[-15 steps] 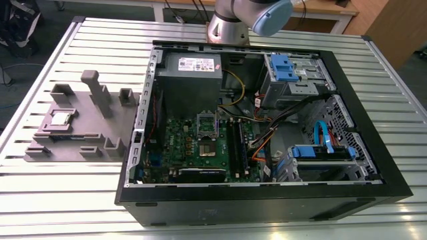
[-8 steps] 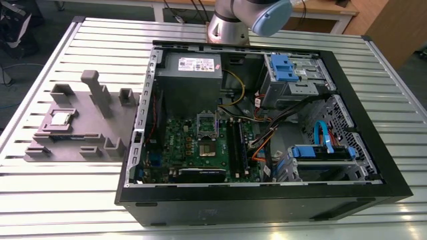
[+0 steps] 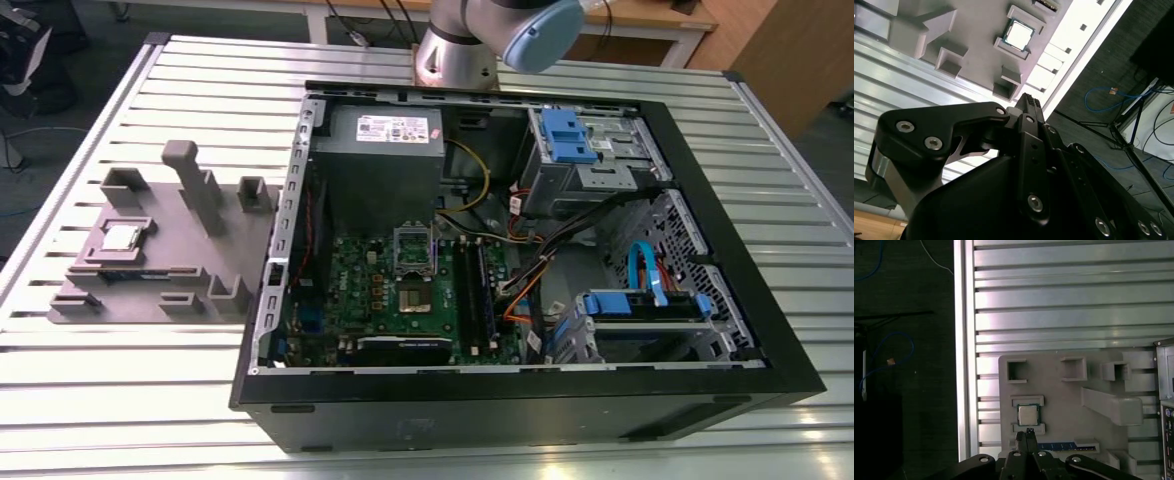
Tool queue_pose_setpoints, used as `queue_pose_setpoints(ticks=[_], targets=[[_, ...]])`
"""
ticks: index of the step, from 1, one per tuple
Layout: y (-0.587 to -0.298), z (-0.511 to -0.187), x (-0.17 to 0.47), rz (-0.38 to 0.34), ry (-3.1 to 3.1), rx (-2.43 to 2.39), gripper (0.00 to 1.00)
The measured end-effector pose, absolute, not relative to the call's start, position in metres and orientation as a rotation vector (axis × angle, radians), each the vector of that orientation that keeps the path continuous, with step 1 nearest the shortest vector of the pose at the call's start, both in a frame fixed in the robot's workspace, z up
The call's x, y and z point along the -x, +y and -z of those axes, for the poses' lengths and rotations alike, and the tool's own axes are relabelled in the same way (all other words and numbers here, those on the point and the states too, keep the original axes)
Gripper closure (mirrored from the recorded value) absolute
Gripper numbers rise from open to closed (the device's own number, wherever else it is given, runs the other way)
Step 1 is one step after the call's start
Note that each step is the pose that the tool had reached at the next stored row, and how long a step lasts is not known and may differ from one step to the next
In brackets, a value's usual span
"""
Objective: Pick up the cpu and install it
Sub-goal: 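Pick up the cpu and move it towards the insertion slot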
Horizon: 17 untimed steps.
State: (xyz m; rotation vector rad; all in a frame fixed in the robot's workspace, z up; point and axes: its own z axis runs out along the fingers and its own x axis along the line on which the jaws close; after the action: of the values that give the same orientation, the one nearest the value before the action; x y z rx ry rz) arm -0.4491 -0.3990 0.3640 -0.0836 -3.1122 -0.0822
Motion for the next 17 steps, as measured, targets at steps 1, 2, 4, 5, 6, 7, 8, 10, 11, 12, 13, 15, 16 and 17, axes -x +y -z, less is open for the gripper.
queue_pose_setpoints(ticks=[1, 2, 4, 5, 6, 7, 8, 10, 11, 12, 13, 15, 16, 17], targets=[[-0.3989, -0.3640, 0.4491, 0.082, -3.112, 0.084, 0.90], [-0.3989, -0.3640, 0.4492, 0.082, -3.112, 0.084, 0.90], [-0.3990, -0.3640, 0.4494, 0.082, -3.112, 0.084, 0.90], [-0.3989, -0.3640, 0.4495, 0.082, -3.112, 0.084, 0.90], [-0.3989, -0.3640, 0.4496, 0.082, -3.112, 0.084, 0.90], [-0.3989, -0.3640, 0.4497, 0.082, -3.112, 0.084, 0.90], [-0.3990, -0.3640, 0.4497, 0.082, -3.112, 0.084, 0.90], [-0.3990, -0.3640, 0.4499, 0.082, -3.112, 0.084, 0.89], [-0.3990, -0.3640, 0.4500, 0.082, -3.112, 0.084, 0.84], [-0.3989, -0.3640, 0.4501, 0.082, -3.112, 0.084, 0.84], [-0.3989, -0.3640, 0.4502, 0.082, -3.112, 0.084, 0.77], [-0.3989, -0.3640, 0.4504, 0.082, -3.112, 0.084, 0.71], [-0.3990, -0.3640, 0.4505, 0.082, -3.112, 0.084, 0.65], [-0.3990, -0.3640, 0.4505, 0.082, -3.112, 0.084, 0.59]])
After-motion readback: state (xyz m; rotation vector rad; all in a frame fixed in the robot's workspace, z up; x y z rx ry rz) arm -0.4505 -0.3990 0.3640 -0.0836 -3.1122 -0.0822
